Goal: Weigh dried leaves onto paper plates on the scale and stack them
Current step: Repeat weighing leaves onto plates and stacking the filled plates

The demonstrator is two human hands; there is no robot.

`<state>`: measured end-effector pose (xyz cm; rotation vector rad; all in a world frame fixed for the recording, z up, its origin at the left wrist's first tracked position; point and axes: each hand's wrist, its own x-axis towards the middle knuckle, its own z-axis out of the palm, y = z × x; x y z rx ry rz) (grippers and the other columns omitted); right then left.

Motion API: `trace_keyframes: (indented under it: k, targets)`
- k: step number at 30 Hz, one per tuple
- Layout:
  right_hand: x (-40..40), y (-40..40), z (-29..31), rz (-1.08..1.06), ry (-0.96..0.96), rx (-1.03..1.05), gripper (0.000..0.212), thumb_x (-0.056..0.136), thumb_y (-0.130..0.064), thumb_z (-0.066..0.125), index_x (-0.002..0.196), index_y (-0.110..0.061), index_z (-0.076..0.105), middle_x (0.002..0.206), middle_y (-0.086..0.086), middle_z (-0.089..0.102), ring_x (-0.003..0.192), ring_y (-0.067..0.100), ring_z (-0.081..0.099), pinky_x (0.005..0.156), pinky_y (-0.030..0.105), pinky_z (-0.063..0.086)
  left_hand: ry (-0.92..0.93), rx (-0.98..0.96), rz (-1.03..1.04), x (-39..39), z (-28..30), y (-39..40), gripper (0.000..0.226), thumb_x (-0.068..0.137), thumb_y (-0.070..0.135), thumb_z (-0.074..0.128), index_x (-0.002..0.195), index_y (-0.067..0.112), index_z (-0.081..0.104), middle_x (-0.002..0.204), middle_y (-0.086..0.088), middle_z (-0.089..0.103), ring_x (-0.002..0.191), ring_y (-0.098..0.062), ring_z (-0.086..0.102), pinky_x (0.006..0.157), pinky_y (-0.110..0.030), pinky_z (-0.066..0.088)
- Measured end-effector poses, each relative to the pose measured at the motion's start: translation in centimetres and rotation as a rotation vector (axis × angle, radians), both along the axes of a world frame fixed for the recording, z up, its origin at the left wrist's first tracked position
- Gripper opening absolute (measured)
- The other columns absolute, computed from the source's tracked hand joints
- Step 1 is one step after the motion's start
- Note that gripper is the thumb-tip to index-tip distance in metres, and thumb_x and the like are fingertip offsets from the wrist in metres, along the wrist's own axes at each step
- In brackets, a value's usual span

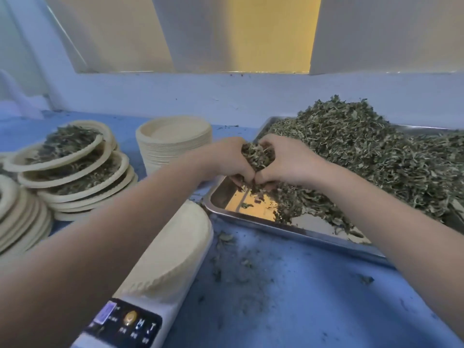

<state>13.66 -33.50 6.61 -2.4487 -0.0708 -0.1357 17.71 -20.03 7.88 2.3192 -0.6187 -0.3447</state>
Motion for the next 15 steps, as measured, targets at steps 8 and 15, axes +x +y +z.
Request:
trace_keyframes:
  k: [8, 15]
  targets:
    - [-2.0, 10.0, 1.9, 0.229, -0.017, 0.031, 0.051, 0.071, -0.011, 0.077, 0.114, -0.014, 0.051, 0.082, 0.000, 0.065, 0.048, 0.004, 0.064, 0.045, 0.018, 0.051, -0.032, 0.102, 0.130, -3.9, 2.5, 10.5, 0.024, 0.070, -0.010, 0.069, 0.088, 0.002, 0.059, 0.078, -0.018, 0.066, 0.064, -0.024, 0.063, 0.062, -0.030, 0.053]
    - [-2.7, 12.3, 1.8, 0.286, 0.219, -0.393, 0.079, 0.062, -0.060, 0.077, 0.130, -0.037, 0.044, 0.113, -0.005, 0.056, 0.061, 0.009, 0.068, 0.058, 0.025, 0.056, 0.215, 0.224, 0.165, -6.0, 1.8, 16.7, 0.079, 0.070, 0.015, 0.080, 0.137, 0.023, 0.040, 0.123, -0.009, 0.055, 0.093, -0.027, 0.067, 0.082, -0.039, 0.057]
